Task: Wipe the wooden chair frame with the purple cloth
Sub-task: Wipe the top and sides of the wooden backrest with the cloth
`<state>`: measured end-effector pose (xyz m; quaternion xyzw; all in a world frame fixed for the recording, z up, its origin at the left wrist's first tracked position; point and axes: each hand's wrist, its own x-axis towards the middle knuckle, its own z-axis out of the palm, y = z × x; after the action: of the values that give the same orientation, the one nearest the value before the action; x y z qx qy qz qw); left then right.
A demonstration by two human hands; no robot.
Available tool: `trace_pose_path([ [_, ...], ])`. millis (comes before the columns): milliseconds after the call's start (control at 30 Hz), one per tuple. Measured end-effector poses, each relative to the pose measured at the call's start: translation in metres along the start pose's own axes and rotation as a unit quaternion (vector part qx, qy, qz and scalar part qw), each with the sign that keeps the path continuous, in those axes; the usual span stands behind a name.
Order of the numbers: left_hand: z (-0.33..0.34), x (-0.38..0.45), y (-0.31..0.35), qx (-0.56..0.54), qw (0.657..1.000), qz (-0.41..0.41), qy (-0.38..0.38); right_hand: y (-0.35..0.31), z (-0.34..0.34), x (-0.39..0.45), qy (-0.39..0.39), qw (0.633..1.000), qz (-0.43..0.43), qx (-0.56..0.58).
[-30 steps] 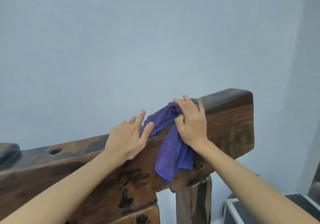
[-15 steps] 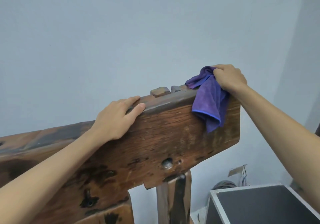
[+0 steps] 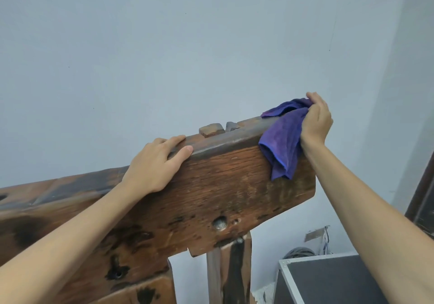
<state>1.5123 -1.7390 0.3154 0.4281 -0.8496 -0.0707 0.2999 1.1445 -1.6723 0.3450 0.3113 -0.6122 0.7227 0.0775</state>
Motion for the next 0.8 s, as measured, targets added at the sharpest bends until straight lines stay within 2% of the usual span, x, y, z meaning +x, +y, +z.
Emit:
trace_pose_path([
  [200, -0.002, -0.002, 0.003, -0.005, 1.000, -0.004, -0.008, 0.034, 0.015, -0.077, 0.099, 0.993, -0.067, 0.012],
  [367, -0.005, -0.005, 0.007, -0.001, 1.000, -0.001, -0.008, 0.061, 0.038, -0.167, 0.089, 0.995, -0.039, 0.001],
  [500, -0.007, -0.006, 0.010, 0.004, 1.000, -0.010, -0.011, 0.040, 0.065, -0.224, 0.080, 0.996, -0.013, -0.039],
  [567, -0.009, -0.006, 0.010, 0.022, 0.999, -0.007, -0.025, 0.019, 0.081, -0.258, 0.048, 0.992, -0.067, -0.099],
  [633, -0.011, -0.006, 0.006, 0.014, 0.998, 0.030, -0.048, -0.007, 0.100, -0.300, -0.028, 0.975, -0.174, -0.137],
  [700, -0.017, -0.005, 0.002, -0.103, 0.992, 0.026, -0.072, -0.023, 0.115, -0.341, -0.126, 0.939, -0.281, -0.152],
  [767, -0.027, 0.000, -0.001, -0.277, 0.954, -0.069, -0.095, -0.023, 0.119, -0.355, -0.179, 0.910, -0.341, -0.153],
  [800, -0.029, 0.002, -0.002, -0.318, 0.934, -0.121, -0.109, -0.018, 0.115, -0.350, -0.179, 0.899, -0.367, -0.157],
])
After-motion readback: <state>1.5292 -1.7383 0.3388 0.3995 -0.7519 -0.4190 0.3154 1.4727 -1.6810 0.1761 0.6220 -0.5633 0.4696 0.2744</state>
